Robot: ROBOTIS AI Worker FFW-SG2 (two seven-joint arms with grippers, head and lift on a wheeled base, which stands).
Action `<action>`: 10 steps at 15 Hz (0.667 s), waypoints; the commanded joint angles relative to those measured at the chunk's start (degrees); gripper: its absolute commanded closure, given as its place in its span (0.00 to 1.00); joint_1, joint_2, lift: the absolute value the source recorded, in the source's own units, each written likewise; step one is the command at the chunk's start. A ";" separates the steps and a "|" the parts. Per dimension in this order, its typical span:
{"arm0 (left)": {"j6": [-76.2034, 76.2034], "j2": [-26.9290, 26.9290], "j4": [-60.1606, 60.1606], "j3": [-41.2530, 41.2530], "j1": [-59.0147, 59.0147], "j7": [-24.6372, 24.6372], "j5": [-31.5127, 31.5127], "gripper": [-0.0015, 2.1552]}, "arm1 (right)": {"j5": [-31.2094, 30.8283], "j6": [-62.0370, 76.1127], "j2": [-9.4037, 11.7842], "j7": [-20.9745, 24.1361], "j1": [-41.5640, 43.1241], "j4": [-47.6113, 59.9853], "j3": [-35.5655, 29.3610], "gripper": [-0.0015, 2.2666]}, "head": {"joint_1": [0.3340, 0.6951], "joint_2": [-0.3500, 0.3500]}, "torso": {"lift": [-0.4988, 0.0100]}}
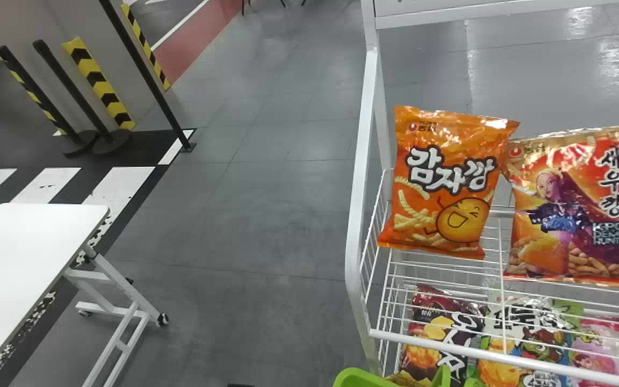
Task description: Hold basket handle with left hand then pick spicy shrimp crackers with right hand and place into basket
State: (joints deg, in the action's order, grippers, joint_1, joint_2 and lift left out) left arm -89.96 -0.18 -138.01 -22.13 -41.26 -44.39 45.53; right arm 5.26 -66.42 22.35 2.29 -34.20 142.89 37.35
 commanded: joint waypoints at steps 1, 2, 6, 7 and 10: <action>-0.07 0.32 0.02 -0.02 -0.05 0.00 0.00 0.88 | -1.31 -0.16 0.32 0.44 0.10 -0.33 0.00 0.00 | 1.00 1.00 | 0.91; -0.07 0.32 0.02 -0.02 -0.05 0.09 0.00 0.88 | -2.62 0.02 0.59 1.05 0.10 -0.07 -0.17 0.00 | 1.00 0.99 | 0.91; -0.07 0.32 0.29 -0.19 -0.05 0.09 0.00 0.88 | 0.72 5.46 0.59 1.14 -2.45 1.16 -7.56 0.02 | 1.00 0.82 | 0.91; -0.07 0.32 0.29 -0.19 -0.05 0.09 0.00 0.88 | 2.39 6.34 0.59 0.70 -3.32 2.13 -9.75 0.02 | 1.00 0.79 | 0.91; -0.07 0.32 0.37 -0.28 -0.05 0.09 0.00 0.88 | 7.40 5.46 0.50 -1.14 -6.14 6.17 -17.22 0.03 | 1.00 0.68 | 0.91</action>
State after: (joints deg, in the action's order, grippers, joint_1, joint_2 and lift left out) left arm -89.96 -0.17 -137.65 -22.37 -41.29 -44.30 45.52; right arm 10.63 -60.44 22.93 1.60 -39.06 147.34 23.40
